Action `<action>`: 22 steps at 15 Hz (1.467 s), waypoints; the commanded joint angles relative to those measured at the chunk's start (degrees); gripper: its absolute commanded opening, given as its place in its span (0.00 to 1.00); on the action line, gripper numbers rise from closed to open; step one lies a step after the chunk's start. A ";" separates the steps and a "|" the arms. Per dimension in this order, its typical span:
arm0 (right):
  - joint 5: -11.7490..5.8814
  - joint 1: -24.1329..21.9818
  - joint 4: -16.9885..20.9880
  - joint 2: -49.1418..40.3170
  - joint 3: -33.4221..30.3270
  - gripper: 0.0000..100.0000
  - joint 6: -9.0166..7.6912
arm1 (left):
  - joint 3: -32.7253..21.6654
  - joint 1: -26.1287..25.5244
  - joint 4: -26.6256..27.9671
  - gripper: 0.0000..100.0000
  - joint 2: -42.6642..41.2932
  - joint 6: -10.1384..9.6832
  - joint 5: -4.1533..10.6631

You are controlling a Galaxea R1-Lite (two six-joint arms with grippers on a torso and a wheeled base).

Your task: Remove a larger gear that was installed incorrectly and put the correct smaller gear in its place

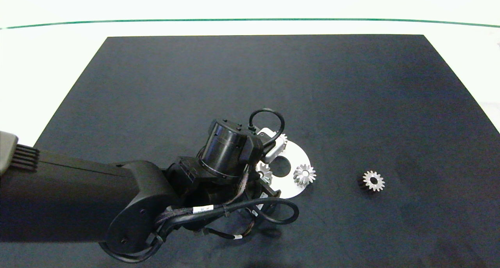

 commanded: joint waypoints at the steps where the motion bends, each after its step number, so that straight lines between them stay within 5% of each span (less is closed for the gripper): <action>1: -0.02 0.03 0.17 0.25 -0.04 1.00 -0.12 | -0.05 -0.10 -0.08 0.75 -0.04 0.00 0.09; 22: -0.11 0.03 0.17 -0.54 -0.12 1.00 -0.30 | 0.48 -0.19 -1.84 0.33 1.63 -0.88 0.70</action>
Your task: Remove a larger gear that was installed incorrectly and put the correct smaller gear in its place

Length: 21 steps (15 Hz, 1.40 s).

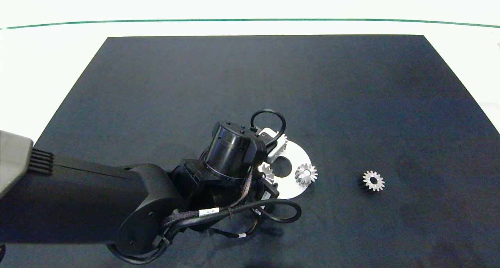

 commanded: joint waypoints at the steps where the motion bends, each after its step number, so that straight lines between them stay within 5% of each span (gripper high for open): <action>1: 0.00 0.00 0.17 -0.32 0.01 1.00 -0.10 | 0.26 -0.02 0.06 0.32 0.03 0.01 0.07; 21: -0.26 0.00 0.17 -1.29 -0.08 1.00 -0.10 | 0.43 -1.43 5.51 0.28 -4.19 -0.69 1.92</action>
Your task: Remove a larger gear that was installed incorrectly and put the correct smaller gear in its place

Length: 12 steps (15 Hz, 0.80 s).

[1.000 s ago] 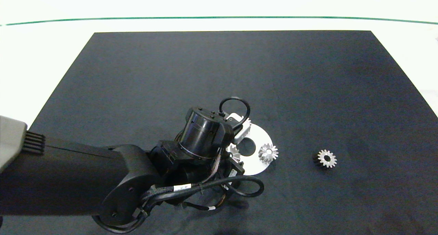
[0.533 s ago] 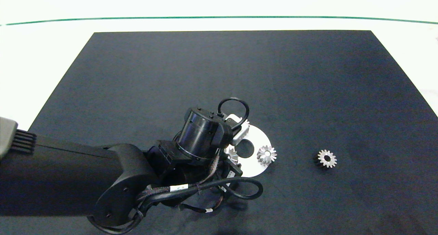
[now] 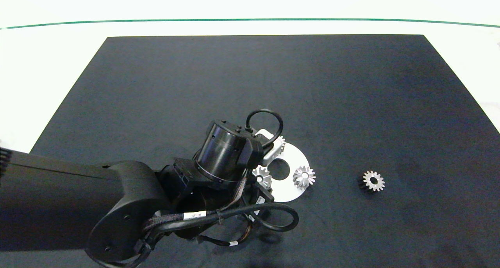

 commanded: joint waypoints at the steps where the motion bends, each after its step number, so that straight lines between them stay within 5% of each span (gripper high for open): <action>1: -0.02 0.03 0.17 -0.29 -0.02 1.00 -0.04 | 0.30 -0.17 0.03 0.28 -0.32 0.02 0.04; 11: -0.02 0.03 0.17 -0.21 -0.10 1.00 -0.04 | -0.22 -1.05 -0.06 0.28 0.03 0.02 -0.05; 12: -0.02 0.03 0.17 -0.12 -0.10 1.00 -0.04 | -0.40 -1.14 0.03 1.00 0.21 -0.07 0.04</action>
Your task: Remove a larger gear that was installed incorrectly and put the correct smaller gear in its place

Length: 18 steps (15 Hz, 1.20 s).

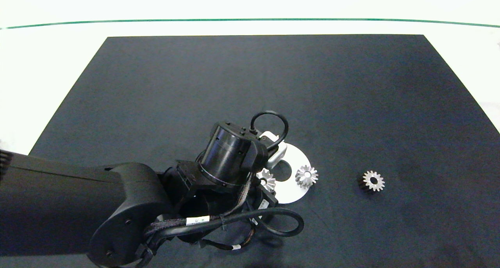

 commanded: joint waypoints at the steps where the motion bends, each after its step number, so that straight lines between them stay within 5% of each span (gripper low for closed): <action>1: 0.00 0.00 0.17 0.10 -0.03 1.00 -0.04 | -0.21 -0.06 -0.11 1.00 0.04 -0.13 0.08; 18: 0.00 -0.08 0.26 -0.51 0.06 1.00 -0.13 | -0.74 0.37 -0.46 0.96 1.97 -0.84 0.17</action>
